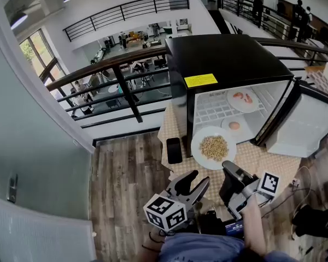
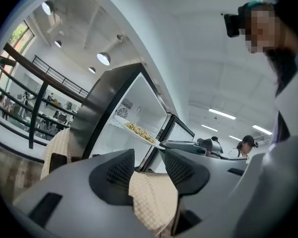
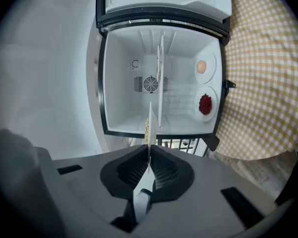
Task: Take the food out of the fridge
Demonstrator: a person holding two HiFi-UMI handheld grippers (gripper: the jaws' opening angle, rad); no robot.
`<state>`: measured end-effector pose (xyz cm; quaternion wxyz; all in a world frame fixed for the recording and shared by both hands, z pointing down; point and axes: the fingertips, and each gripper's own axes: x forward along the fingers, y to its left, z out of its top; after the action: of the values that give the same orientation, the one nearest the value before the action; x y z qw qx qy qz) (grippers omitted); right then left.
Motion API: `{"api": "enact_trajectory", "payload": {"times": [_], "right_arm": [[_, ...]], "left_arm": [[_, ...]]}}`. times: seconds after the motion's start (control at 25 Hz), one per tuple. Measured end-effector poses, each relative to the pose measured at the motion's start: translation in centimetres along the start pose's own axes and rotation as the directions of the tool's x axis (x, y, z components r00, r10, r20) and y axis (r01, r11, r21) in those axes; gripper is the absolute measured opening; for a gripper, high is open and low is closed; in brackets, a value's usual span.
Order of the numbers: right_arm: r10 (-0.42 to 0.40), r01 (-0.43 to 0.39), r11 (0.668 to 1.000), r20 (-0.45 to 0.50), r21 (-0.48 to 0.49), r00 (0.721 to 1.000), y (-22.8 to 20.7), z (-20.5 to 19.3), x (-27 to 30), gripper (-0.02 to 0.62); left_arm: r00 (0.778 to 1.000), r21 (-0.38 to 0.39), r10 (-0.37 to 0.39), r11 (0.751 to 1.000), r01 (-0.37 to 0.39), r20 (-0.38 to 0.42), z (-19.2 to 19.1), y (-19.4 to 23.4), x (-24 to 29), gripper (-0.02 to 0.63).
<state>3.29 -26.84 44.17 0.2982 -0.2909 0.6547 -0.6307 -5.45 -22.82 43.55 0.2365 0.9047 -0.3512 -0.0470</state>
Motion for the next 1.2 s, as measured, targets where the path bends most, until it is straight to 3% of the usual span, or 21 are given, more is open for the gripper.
{"api": "enact_trajectory", "payload": {"times": [0.4, 0.64, 1.2], "right_arm": [[0.003, -0.003, 1.000, -0.045, 0.018, 0.999, -1.5, -5.0, -2.6, 0.025], [-0.005, 0.005, 1.000, -0.078, -0.002, 0.997, -1.8, -6.5, -3.0, 0.025], [-0.026, 0.011, 0.995, -0.150, -0.097, 0.988, -2.1, -5.9, -4.2, 0.025]], "left_arm": [[0.997, -0.115, -0.076, 0.991, 0.074, -0.017, -2.7, -0.7, -2.7, 0.219], [0.994, -0.148, -0.104, 0.984, 0.102, -0.011, -3.1, -0.6, -2.9, 0.224], [0.997, -0.077, -0.073, 0.994, 0.071, -0.019, -3.5, -1.2, -1.5, 0.222]]}}
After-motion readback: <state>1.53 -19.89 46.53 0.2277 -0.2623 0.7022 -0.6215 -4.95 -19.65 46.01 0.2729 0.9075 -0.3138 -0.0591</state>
